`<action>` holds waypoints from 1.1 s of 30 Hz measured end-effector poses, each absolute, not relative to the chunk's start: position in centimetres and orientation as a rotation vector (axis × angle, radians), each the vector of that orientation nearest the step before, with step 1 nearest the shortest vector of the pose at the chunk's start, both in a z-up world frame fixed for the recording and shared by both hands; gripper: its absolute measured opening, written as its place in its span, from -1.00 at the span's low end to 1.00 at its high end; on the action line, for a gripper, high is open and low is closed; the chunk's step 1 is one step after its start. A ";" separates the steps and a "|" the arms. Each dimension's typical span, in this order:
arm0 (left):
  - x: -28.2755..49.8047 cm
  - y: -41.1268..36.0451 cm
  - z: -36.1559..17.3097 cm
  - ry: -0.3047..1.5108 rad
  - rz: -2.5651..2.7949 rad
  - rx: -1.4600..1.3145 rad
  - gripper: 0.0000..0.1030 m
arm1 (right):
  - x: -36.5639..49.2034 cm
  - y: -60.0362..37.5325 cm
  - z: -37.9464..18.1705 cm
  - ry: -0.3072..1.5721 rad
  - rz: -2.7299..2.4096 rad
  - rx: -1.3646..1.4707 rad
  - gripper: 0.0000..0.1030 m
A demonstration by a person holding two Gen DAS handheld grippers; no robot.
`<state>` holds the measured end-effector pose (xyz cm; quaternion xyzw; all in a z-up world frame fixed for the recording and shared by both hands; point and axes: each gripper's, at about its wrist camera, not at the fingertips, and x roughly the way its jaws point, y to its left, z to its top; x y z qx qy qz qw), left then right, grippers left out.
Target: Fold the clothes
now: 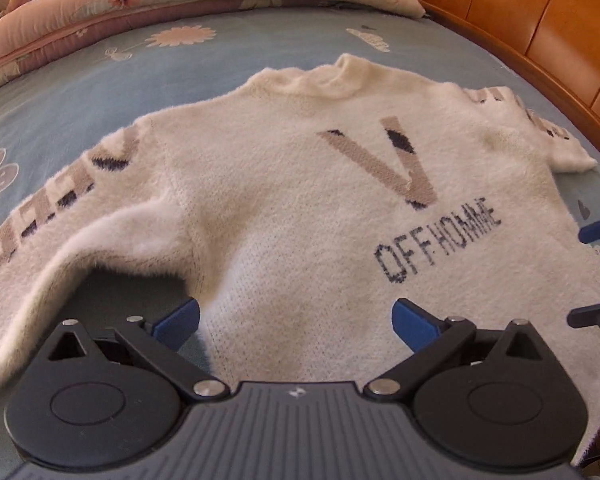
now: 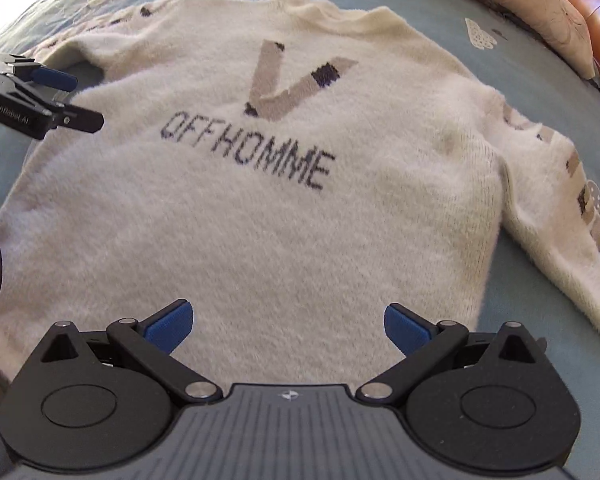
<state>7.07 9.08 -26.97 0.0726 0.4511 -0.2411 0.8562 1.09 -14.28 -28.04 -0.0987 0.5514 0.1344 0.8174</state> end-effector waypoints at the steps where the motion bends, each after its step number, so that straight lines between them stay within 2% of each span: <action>1: 7.3 8.6 -26.7 0.938 -0.552 0.138 0.98 | 1.9 -13.9 -27.9 1.169 0.291 -0.195 1.00; 7: 10.0 8.0 -31.1 1.073 -0.630 0.045 0.97 | 3.8 -10.4 -29.1 1.203 0.307 -0.138 1.00; 12: 7.8 10.4 -30.9 1.036 -0.657 0.066 0.97 | 3.9 -9.7 -31.6 1.300 0.268 -0.109 1.00; 16: 7.0 11.7 -29.9 1.054 -0.659 0.101 0.97 | 3.9 -9.7 -32.1 1.308 0.225 -0.085 1.00; 24: 8.8 17.9 -29.6 1.068 -0.504 0.038 0.97 | 3.6 -9.1 -32.3 1.300 0.163 -0.087 1.00; 33: 10.8 25.7 -30.7 1.014 -0.283 0.160 0.97 | 3.4 -9.0 -32.5 1.312 0.136 -0.086 1.00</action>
